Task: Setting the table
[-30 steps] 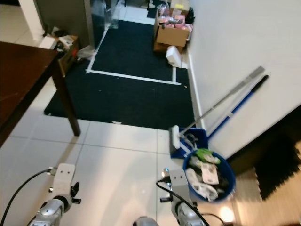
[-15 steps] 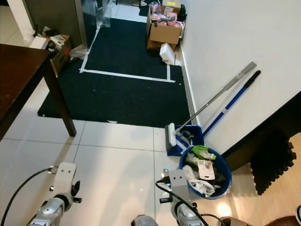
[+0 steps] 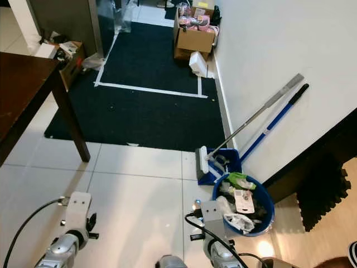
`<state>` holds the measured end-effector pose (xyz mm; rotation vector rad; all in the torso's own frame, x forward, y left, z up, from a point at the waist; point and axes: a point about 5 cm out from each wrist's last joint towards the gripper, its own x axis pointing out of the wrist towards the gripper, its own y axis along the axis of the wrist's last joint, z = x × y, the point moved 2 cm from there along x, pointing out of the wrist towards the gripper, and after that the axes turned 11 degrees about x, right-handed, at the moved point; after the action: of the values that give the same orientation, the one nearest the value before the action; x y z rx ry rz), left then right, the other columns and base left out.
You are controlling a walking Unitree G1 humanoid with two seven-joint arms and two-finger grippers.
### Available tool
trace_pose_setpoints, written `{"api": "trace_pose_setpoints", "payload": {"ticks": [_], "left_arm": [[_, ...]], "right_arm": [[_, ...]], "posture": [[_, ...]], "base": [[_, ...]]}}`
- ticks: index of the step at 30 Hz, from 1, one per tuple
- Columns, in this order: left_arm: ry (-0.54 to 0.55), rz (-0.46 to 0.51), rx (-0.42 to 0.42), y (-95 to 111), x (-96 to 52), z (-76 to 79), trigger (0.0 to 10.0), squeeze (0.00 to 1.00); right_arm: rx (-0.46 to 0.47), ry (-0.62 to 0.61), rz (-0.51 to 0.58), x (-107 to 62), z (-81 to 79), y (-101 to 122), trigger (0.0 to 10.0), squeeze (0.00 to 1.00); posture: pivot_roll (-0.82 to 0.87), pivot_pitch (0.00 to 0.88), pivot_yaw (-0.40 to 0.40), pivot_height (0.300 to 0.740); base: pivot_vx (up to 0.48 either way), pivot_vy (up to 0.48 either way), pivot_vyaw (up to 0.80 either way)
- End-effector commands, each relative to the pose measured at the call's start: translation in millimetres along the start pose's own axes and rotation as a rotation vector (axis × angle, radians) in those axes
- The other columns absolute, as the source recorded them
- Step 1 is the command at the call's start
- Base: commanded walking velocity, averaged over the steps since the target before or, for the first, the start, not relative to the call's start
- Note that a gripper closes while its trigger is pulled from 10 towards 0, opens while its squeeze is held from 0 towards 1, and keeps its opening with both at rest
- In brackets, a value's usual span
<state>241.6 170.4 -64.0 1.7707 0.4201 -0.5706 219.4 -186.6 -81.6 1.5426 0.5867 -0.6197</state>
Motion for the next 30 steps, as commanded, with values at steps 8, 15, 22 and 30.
{"api": "trace_pose_setpoints", "payload": {"ticks": [8, 15, 22, 30], "left_arm": [[0.06, 0.2, -0.079, 24.9, -2.5, -13.5, 10.0, 0.0], [0.058, 0.459, -0.079, 57.9, -18.1, -23.0, 10.0, 0.0], [0.06, 0.661, -0.048, 93.5, -37.2, -24.9, 10.0, 0.0], [0.102, 0.78, -0.066, 117.6, -60.0, -31.4, 10.0, 0.0]], "right_arm": [[-0.017, 0.025, 0.284, -2.5, -0.7, 42.4, 10.0, 0.0], [-0.06, 0.166, 0.637, -27.2, -18.5, 92.1, 10.0, 0.0], [-0.115, 0.206, 0.863, -55.2, -21.2, 121.6, 10.0, 0.0], [-0.141, 0.256, 1.032, -93.8, -30.1, 143.4, 10.0, 0.0]], "posture": [[0.02, 0.024, -0.034, 0.74], [0.03, 0.041, -0.029, 0.74], [0.04, 0.049, -0.027, 0.74], [0.04, 0.056, -0.029, 0.74]], "base": [[0.0, 0.0, 0.0], [0.0, 0.0, 0.0], [0.0, 0.0, 0.0], [0.0, 0.0, 0.0]]}}
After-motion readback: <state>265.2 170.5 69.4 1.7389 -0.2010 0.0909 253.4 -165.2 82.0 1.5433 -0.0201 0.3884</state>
